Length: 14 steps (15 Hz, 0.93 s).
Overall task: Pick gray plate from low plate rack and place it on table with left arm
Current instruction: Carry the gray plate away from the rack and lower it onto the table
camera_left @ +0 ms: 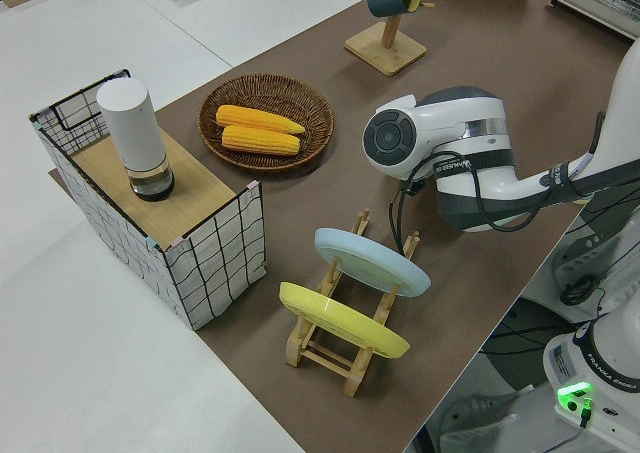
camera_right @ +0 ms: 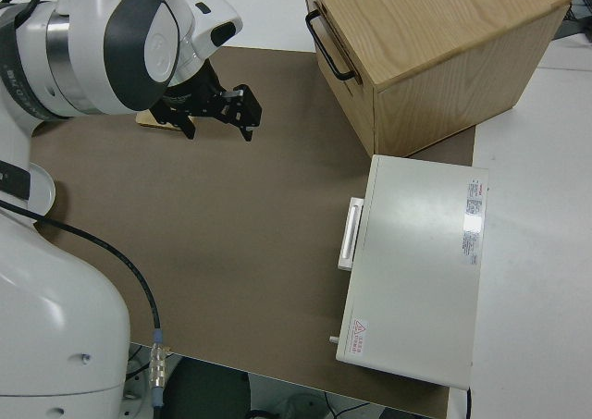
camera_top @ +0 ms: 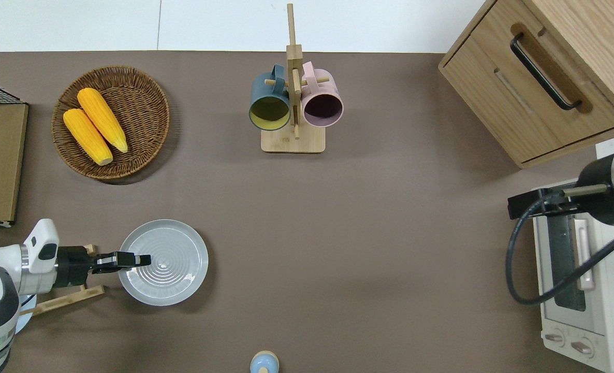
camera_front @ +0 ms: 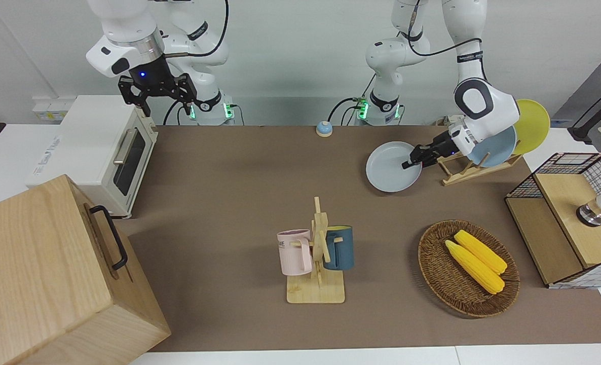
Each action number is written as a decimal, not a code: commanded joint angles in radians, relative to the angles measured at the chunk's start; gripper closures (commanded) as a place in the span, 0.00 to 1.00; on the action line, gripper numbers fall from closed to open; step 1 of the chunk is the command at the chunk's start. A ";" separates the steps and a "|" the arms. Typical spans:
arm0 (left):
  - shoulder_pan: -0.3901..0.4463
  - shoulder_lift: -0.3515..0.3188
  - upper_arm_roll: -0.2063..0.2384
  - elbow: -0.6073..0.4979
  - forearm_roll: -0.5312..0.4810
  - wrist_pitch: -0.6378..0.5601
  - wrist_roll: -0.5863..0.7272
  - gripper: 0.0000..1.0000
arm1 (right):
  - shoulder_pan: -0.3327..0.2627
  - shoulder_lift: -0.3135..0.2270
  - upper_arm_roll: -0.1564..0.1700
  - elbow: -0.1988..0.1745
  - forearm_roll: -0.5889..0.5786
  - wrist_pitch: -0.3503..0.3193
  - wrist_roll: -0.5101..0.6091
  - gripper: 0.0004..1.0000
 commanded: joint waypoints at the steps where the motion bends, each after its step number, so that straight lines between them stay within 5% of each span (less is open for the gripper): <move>1: -0.032 -0.017 0.006 -0.042 -0.023 0.059 0.021 1.00 | -0.007 -0.002 0.007 0.006 0.007 -0.014 0.000 0.01; 8: -0.029 -0.022 0.006 -0.062 -0.023 0.066 0.073 0.85 | -0.007 -0.002 0.005 0.006 0.007 -0.014 0.000 0.01; 11: -0.029 -0.023 0.007 -0.062 -0.023 0.066 0.079 0.37 | -0.007 -0.002 0.005 0.006 0.007 -0.014 -0.001 0.01; 14: -0.027 -0.023 0.009 -0.060 -0.020 0.068 0.084 0.12 | -0.007 -0.002 0.005 0.006 0.007 -0.014 0.000 0.01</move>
